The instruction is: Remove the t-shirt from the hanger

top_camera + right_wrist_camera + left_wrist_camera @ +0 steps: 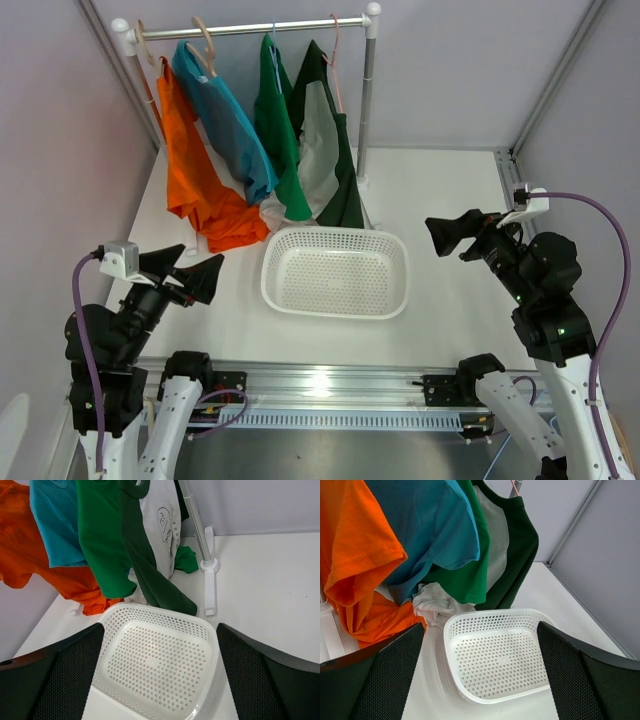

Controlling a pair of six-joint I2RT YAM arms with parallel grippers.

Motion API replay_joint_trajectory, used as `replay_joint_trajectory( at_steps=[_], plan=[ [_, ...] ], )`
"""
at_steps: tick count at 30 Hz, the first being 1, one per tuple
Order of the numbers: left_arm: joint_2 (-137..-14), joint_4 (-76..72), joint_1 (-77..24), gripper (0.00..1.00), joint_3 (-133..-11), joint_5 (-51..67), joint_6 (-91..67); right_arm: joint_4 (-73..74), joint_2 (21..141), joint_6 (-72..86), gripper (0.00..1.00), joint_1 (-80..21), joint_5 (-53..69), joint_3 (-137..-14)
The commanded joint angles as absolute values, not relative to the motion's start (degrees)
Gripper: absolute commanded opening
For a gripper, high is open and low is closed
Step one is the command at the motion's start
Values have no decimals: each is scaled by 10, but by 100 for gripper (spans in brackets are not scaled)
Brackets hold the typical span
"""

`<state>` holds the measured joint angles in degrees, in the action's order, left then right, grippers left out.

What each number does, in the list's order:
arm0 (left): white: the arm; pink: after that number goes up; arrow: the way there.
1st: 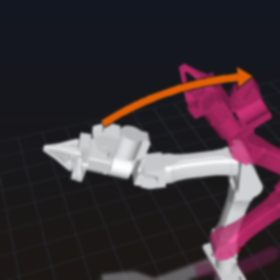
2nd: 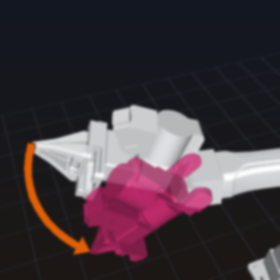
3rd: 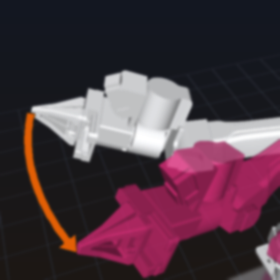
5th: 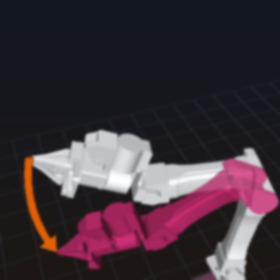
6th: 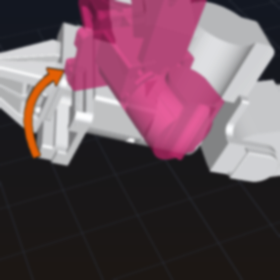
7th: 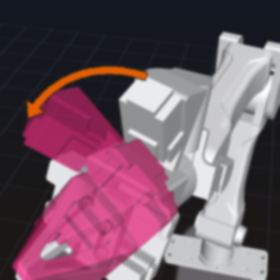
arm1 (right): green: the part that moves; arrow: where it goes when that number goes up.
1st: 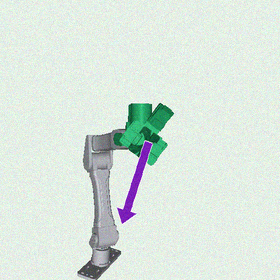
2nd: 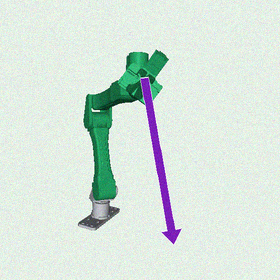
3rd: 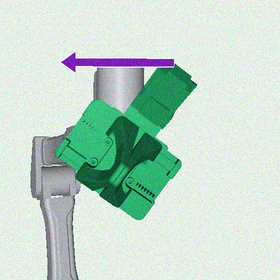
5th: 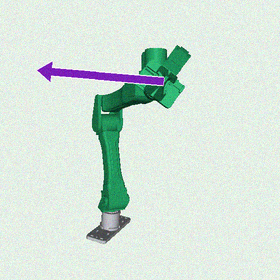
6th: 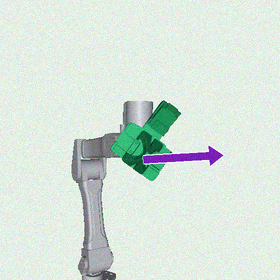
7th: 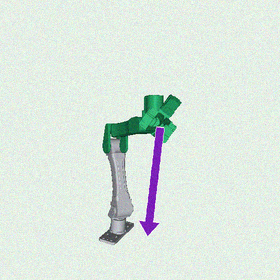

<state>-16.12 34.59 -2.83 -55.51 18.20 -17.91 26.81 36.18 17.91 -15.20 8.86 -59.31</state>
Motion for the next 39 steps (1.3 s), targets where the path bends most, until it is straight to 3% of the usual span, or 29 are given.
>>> replay_joint_trajectory(
  at_steps=[1,12,17,18,19,26,39],
  plan=[
    [-165,350,-30,100,-560,171,-171,265,358,173,99,-154,82,-597],
    [-185,336,-30,100,-570,156,-170,256,386,175,99,-154,81,-607],
    [-215,227,-30,100,-577,106,-190,176,526,195,100,-157,137,-665],
    [-262,227,-30,100,-593,101,-185,165,553,194,96,-158,142,-701],
    [-292,234,-30,99,-665,92,-174,144,579,188,85,-160,146,-722],
    [-513,320,-30,100,-940,4,-136,84,784,144,87,-183,109,-919],
    [-612,263,-30,99,-991,-65,-117,179,1133,106,87,-211,149,-1371]
  ],
)
